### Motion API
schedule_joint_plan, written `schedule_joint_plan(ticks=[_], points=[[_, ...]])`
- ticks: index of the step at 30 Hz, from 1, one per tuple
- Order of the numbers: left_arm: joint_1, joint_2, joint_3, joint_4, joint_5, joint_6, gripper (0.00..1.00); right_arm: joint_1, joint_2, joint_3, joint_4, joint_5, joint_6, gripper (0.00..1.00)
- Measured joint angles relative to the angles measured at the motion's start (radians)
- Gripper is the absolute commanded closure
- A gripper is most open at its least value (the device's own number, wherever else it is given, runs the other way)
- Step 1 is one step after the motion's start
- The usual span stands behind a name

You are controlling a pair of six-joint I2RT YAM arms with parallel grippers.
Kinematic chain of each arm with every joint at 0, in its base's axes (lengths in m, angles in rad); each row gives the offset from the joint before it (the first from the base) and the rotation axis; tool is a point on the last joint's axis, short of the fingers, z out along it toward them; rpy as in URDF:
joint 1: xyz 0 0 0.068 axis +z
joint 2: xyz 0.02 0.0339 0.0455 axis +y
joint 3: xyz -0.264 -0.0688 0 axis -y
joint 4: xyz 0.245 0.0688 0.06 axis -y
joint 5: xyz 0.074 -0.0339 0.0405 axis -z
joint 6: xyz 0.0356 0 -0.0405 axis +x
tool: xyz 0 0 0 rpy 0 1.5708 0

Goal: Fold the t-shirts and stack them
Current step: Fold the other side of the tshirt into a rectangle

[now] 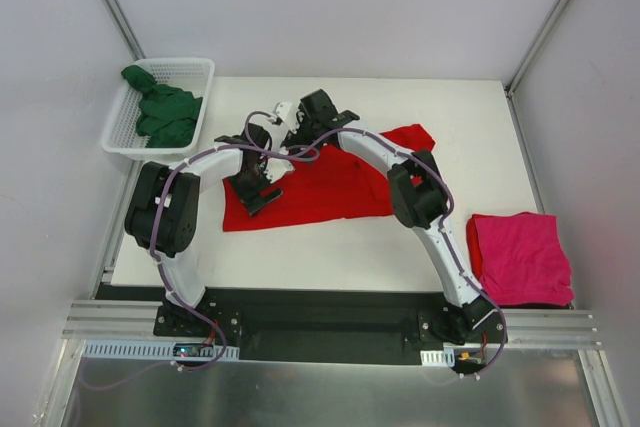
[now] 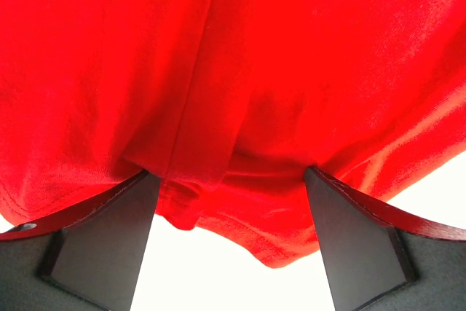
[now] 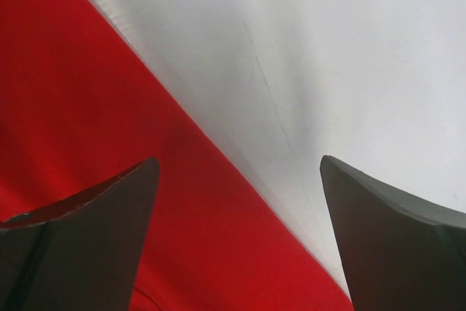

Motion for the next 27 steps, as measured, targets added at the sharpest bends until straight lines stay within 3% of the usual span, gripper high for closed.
schedule_joint_plan(ticks=[27], points=[[-0.019,0.0,0.0,-0.008,-0.001,0.002,0.18,0.01,0.039,0.037,-0.009,0.038,-0.243,0.03]])
